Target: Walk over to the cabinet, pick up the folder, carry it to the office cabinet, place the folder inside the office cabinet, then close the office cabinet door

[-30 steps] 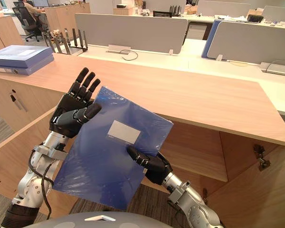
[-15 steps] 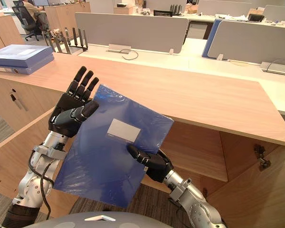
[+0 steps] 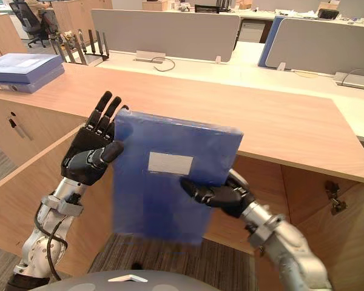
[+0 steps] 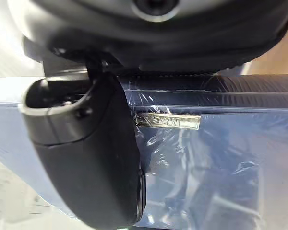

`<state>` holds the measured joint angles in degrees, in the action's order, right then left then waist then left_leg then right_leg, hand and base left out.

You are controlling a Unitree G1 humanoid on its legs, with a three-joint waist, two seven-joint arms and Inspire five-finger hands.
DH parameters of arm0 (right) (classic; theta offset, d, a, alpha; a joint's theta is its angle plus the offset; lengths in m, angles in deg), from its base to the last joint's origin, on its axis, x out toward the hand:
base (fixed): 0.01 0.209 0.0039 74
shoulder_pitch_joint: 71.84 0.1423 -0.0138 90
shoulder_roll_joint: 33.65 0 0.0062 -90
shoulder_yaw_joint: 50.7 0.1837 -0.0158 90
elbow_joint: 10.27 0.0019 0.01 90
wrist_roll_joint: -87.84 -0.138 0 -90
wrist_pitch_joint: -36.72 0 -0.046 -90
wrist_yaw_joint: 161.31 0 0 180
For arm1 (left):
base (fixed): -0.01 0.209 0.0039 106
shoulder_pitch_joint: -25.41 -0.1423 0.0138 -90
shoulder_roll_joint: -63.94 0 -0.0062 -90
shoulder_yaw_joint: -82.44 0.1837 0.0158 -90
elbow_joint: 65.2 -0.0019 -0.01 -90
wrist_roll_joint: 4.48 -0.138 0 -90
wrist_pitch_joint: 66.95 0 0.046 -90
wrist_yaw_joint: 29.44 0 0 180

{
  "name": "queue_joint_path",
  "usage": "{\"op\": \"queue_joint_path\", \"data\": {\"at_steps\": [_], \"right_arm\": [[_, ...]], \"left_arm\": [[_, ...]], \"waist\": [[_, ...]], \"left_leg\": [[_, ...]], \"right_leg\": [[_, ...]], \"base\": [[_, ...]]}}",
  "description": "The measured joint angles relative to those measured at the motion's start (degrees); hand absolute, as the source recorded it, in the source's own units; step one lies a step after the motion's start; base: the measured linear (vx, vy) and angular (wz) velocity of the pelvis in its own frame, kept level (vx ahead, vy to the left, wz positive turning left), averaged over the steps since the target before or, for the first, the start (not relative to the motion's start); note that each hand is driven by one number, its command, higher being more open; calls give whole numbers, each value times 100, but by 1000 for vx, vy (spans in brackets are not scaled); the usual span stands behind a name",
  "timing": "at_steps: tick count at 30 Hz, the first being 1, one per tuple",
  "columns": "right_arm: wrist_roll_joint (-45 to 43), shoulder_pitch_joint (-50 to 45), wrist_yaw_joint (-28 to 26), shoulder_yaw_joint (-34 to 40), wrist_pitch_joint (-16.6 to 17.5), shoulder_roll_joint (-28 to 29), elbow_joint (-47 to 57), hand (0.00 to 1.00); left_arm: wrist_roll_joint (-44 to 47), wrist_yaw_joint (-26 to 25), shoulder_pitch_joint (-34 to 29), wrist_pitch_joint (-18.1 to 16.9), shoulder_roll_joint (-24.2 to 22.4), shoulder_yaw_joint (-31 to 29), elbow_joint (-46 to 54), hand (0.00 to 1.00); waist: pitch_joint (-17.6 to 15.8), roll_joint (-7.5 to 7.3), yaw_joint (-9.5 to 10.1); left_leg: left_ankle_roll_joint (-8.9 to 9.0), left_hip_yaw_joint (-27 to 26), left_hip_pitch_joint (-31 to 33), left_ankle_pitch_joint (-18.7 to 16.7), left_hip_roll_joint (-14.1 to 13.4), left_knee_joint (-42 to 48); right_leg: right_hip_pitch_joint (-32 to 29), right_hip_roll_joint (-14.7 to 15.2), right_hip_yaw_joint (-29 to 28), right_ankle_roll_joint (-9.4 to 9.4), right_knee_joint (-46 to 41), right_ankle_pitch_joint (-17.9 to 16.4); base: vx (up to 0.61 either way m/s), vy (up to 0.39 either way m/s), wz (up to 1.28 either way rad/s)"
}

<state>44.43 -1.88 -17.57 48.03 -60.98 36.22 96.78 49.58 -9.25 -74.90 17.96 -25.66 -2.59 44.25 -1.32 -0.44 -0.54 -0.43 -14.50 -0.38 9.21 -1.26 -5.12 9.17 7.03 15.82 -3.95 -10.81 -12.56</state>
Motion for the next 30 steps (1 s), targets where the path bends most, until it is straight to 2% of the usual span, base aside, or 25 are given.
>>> {"op": "queue_joint_path", "data": {"at_steps": [4,7,17,20,23,26,30], "right_arm": [[498,52,-55,899,105,-295,442,0],[508,160,-60,1226,390,-357,601,0],[720,311,-98,1218,510,-356,701,0],[717,311,-109,1215,511,-356,701,0],[712,310,-181,1215,511,-356,701,0],[699,301,-215,1216,514,-356,700,0],[695,287,-229,1216,514,-356,697,0]], "left_arm": [[1,140,-303,0,-17,-258,154,100],[4,150,-328,5,-32,-266,152,100],[7,213,-366,6,-79,-265,151,100],[16,406,-536,42,-58,-272,130,100],[213,870,-858,188,16,-270,-121,100],[237,1067,-1125,380,15,-271,-662,100],[365,1154,-1411,600,3,-270,-1325,100]], "waist": [[-7,-10,-144],[-7,-12,-220],[-8,-5,-273],[-18,10,-277],[-24,10,-277],[-39,65,-276],[-47,59,-270]], "left_leg": [[34,-89,-16,-24,-34,1],[51,-127,-26,-36,-53,9],[77,-158,-54,-73,-53,16],[77,-158,-54,-72,-51,15],[76,-154,-46,-73,-50,16],[74,-140,-19,-75,-46,12],[74,-113,2,-75,-43,20]], "right_leg": [[-13,-13,-66,3,5,3],[-20,-27,-96,3,12,4],[-19,-24,-166,2,23,4],[-19,-23,-166,2,25,4],[-16,-23,-162,0,43,5],[-17,-24,-138,-5,92,8],[-16,-25,-107,-5,98,9]], "base": [[33,-20,-11],[30,-21,-7],[9,-1,-4],[0,0,0],[0,0,0],[-3,0,2],[23,-8,4]]}}
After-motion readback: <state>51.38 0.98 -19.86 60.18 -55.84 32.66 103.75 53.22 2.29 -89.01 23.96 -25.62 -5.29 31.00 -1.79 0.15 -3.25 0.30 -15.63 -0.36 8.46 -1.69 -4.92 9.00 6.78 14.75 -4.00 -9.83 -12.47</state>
